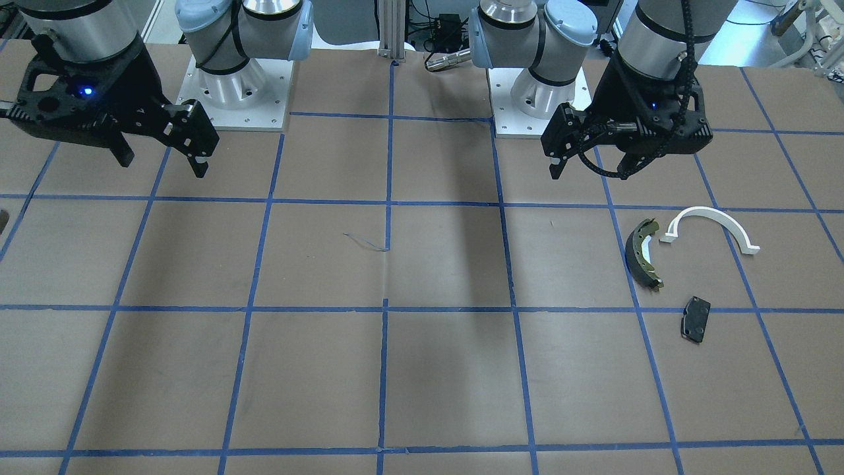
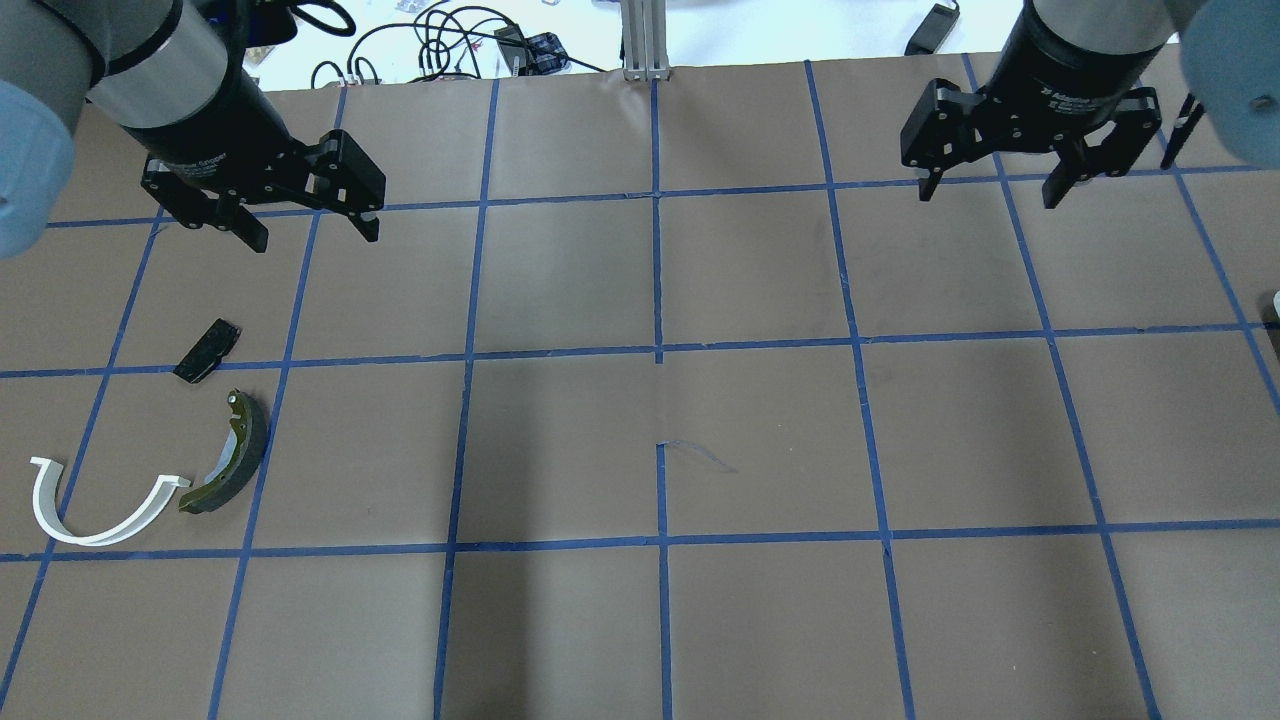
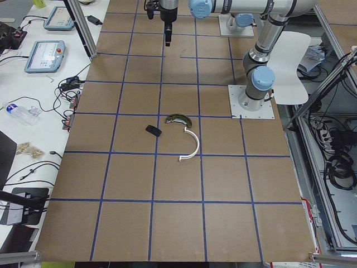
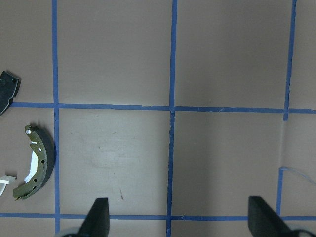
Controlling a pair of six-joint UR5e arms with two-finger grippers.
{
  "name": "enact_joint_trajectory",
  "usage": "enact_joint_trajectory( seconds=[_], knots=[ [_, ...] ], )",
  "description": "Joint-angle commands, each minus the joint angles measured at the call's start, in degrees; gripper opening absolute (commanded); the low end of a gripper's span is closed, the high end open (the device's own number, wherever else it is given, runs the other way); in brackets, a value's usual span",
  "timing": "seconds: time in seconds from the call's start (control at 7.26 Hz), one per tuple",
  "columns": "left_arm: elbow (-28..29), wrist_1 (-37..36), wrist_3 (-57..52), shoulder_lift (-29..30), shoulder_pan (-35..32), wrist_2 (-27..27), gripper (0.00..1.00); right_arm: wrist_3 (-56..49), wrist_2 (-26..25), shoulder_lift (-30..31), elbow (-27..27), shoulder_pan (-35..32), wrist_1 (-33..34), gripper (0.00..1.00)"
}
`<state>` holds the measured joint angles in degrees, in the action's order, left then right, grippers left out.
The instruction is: Place bearing gear from tray to pile
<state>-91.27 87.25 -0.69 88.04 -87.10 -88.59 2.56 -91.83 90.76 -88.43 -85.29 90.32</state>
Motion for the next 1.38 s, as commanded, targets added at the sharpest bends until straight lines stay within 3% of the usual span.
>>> enact_joint_trajectory(
  seconds=[0.0,0.14,0.41,0.69,0.83,0.96,1.1,1.24],
  knots=[
    [0.5,0.2,0.0,0.1,0.0,-0.1,1.00,-19.4,-0.2,-0.1,-0.2,16.3,-1.8,1.00],
    [0.5,0.2,0.0,0.1,0.0,-0.2,1.00,-29.5,2.7,-0.6,-0.3,24.6,-3.5,1.00],
    [0.0,-0.3,0.0,0.0,0.0,-0.2,1.00,-46.2,3.0,-8.7,1.1,40.9,-1.7,1.00],
    [0.0,-0.6,0.0,0.1,0.0,-0.2,1.00,-72.7,15.6,-15.7,1.3,49.0,2.6,1.00],
    [0.0,-0.6,0.0,0.1,0.0,-0.2,1.00,-85.4,12.3,-19.3,0.9,49.3,11.2,1.00],
    [-0.1,-0.6,0.0,0.0,0.0,-0.1,1.00,-89.8,3.9,-24.5,0.6,49.4,21.1,1.00],
    [-0.1,-0.6,0.0,0.1,0.0,-0.1,1.00,-94.7,2.6,-28.1,0.5,49.9,28.3,1.00],
    [-0.1,-0.6,0.0,0.0,0.0,-0.1,1.00,-100.4,3.2,-30.4,0.5,50.0,29.1,1.00]
  ],
)
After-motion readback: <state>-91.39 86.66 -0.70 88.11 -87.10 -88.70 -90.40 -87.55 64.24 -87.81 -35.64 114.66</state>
